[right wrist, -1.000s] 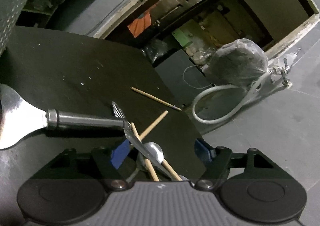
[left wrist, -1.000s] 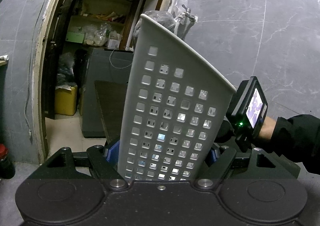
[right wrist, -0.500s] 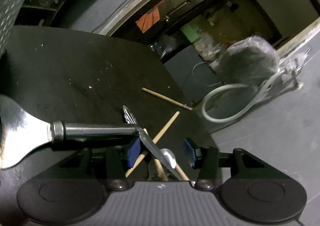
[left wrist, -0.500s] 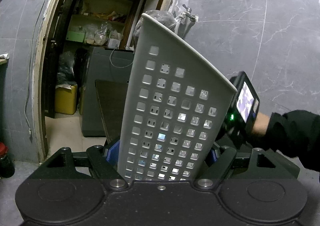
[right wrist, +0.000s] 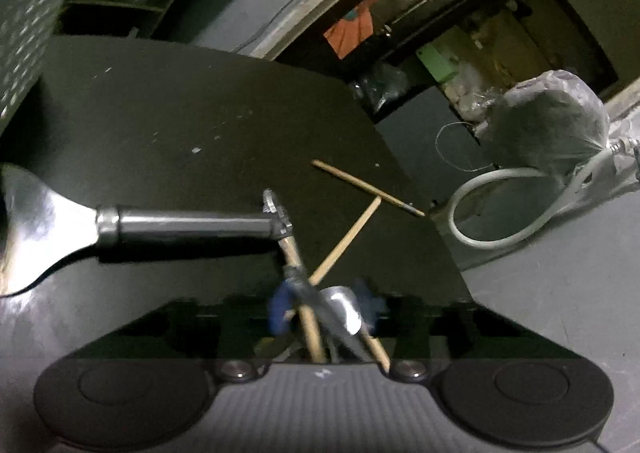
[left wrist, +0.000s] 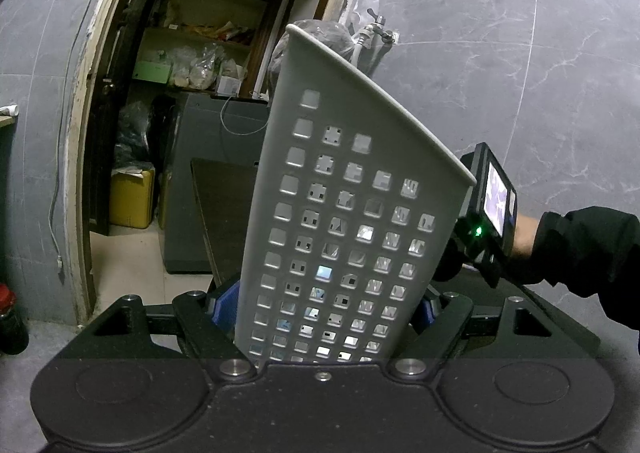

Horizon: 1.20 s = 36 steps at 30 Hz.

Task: Organize utensils
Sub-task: 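Close the right tool on a silver spoon in the pile, then lift the silver spoon with the right tool up to the basket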

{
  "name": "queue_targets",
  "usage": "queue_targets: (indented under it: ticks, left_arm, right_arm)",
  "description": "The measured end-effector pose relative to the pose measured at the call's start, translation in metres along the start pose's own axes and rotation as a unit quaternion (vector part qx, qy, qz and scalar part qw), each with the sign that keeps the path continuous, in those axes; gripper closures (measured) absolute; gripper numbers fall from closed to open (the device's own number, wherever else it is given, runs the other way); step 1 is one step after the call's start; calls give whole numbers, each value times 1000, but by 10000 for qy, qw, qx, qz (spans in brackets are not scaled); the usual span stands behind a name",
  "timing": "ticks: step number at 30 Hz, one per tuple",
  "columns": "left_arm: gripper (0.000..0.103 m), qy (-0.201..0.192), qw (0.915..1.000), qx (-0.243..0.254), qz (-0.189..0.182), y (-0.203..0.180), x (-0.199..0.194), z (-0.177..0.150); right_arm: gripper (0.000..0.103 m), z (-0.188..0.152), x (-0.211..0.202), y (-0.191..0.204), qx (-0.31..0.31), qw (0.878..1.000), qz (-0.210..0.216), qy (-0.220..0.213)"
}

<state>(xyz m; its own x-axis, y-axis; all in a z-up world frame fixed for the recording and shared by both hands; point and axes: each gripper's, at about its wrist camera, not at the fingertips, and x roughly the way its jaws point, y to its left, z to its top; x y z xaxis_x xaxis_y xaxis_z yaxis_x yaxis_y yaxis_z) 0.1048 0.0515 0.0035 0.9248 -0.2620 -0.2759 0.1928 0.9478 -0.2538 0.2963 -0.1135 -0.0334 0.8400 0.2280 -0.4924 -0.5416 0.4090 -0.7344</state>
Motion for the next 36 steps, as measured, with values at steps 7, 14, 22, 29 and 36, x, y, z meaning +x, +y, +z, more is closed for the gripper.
queue_targets:
  ticks: [7, 14, 22, 29, 36]
  left_arm:
    - [21, -3, 10000, -3, 1, 0, 0, 0]
    - [21, -3, 10000, -3, 4, 0, 0, 0]
    - [21, -4, 10000, -5, 0, 1, 0, -1]
    - [21, -4, 10000, -6, 0, 1, 0, 0]
    - [21, 0, 10000, -9, 4, 1, 0, -1]
  right_arm:
    - [90, -2, -2, 8, -157, 9998, 25, -79]
    - [97, -6, -17, 9, -138, 9989, -245, -378]
    - [101, -10, -32, 3, 26, 9945, -783, -691]
    - [103, -11, -49, -20, 907, 9812, -1334, -1054]
    - [103, -19, -71, -63, 2324, 9522, -1410, -1395]
